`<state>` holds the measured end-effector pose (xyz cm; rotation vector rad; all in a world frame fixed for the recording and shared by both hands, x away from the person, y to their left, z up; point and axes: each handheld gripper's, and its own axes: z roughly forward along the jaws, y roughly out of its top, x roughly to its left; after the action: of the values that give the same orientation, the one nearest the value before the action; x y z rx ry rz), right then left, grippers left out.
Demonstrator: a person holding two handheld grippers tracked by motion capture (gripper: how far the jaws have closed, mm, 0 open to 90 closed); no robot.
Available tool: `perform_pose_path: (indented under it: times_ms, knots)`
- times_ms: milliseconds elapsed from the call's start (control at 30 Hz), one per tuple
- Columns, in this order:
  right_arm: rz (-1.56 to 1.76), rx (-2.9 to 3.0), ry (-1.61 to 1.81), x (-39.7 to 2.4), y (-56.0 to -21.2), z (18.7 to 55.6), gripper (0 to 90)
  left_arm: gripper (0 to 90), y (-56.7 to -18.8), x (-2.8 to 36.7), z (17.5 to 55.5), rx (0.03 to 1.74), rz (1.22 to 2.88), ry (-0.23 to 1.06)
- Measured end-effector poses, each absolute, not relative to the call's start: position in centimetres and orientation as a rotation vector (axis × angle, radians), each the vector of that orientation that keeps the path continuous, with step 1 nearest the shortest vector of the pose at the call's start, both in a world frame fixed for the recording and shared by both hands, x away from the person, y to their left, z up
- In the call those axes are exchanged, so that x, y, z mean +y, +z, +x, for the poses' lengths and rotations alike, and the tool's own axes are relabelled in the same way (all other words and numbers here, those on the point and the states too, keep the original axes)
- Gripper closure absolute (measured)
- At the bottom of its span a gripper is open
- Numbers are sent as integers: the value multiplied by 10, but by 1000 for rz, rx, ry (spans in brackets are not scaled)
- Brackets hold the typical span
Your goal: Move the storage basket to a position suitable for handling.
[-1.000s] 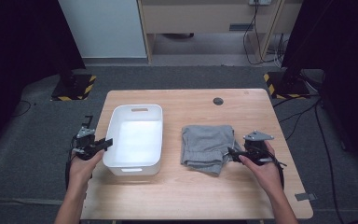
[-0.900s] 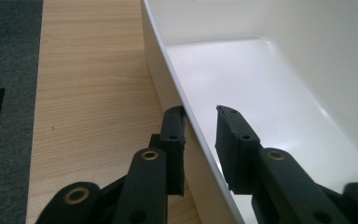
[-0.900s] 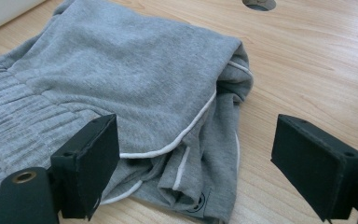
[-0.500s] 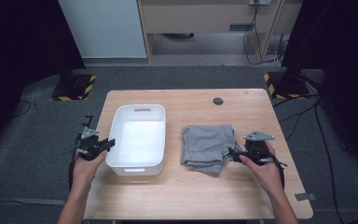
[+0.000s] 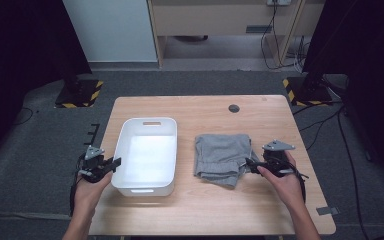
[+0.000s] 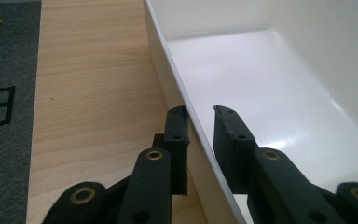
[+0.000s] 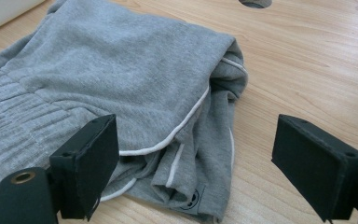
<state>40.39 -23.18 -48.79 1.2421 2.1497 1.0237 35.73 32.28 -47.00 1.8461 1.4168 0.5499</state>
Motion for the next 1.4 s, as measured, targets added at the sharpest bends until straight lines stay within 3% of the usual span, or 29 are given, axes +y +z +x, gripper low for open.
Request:
perform_pose_path:
  times_ms: [800,1400]
  knots:
    - [1261,2139,1037,-235,-487,404,148,749,-471,329,323,1416,1832,560]
    - [1262,2137,1038,-237,-487,404,147,747,-471,333,321,1405,1831,561]
